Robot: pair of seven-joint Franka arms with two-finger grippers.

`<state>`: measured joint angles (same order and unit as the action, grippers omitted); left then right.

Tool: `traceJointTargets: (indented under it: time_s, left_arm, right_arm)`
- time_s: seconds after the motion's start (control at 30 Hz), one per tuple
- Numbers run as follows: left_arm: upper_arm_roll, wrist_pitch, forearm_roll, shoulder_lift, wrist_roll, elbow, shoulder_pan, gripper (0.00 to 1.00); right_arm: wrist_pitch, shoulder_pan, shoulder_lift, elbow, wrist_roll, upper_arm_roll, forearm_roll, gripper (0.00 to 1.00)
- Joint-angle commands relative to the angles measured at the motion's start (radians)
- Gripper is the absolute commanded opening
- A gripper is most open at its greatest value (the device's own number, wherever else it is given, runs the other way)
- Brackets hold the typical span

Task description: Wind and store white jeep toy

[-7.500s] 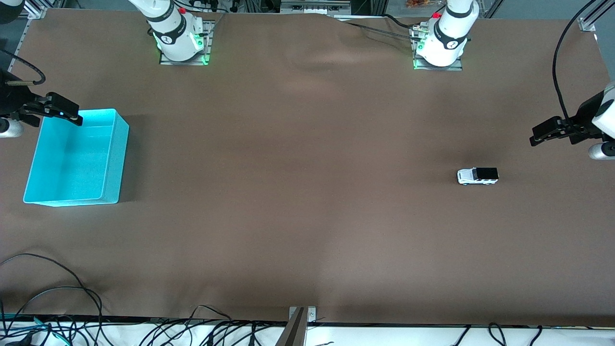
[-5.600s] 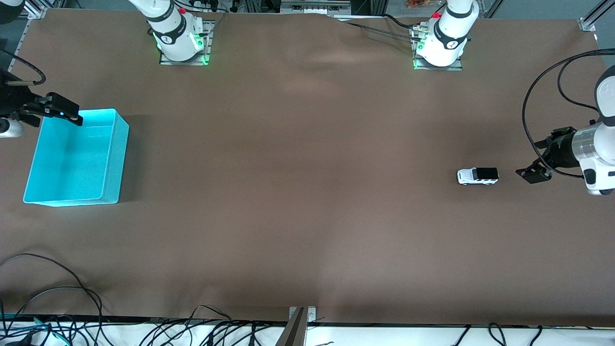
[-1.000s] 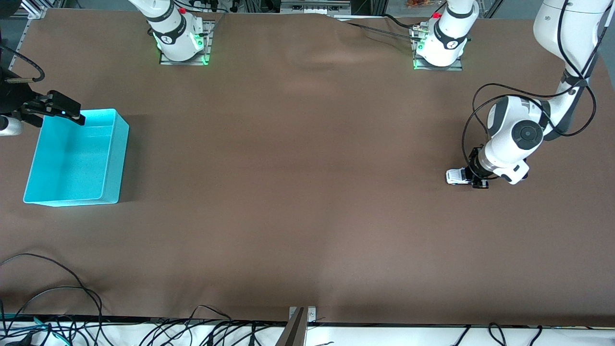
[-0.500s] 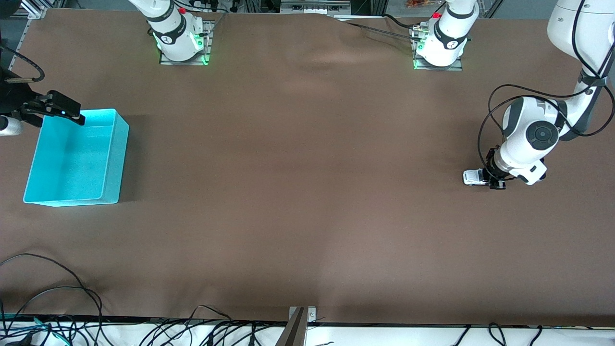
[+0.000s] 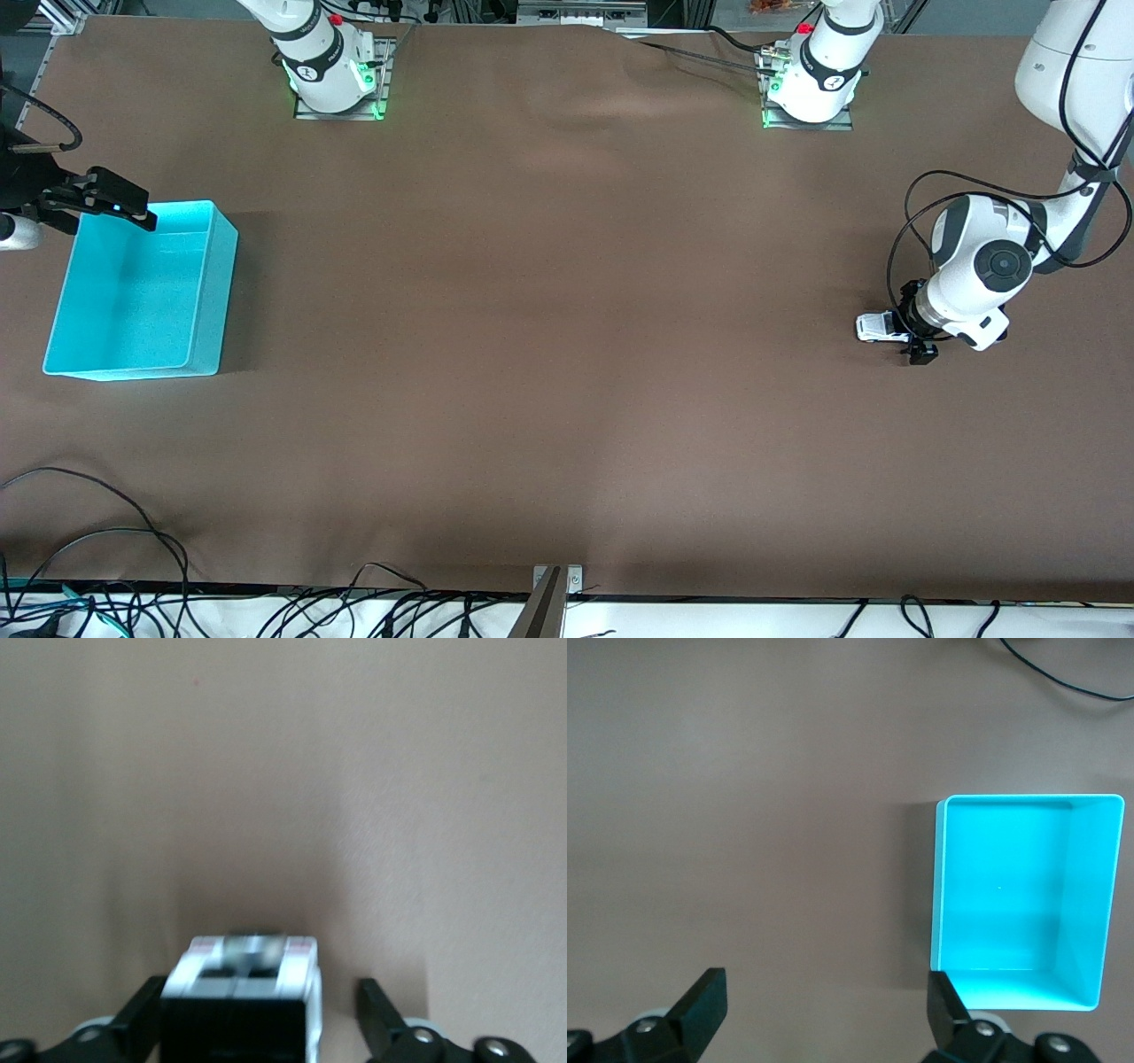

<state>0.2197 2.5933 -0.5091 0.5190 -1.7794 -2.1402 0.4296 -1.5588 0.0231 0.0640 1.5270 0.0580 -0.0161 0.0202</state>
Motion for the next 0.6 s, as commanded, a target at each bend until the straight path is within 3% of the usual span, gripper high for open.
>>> traceJointTargets:
  time_s: [0.0, 0.3, 0.57]
  left_arm:
    - [0.01, -0.033, -0.031, -0.007, -0.009, 0.072, 0.026, 1.0]
    - [0.05, -0.2, -0.028, -0.066, 0.017, 0.137, 0.024, 1.0]
    - [0.078, -0.301, 0.026, -0.168, 0.211, 0.14, 0.024, 1.0]
  right_arm:
    - [0.014, 0.006, 0.0, -0.018, 0.014, 0.001, 0.015, 1.0]
    - [0.013, 0.005, 0.0, -0.018, 0.014, 0.001, 0.017, 1.0]
    - [0.014, 0.005, 0.0, -0.018, 0.014, 0.001, 0.017, 1.0]
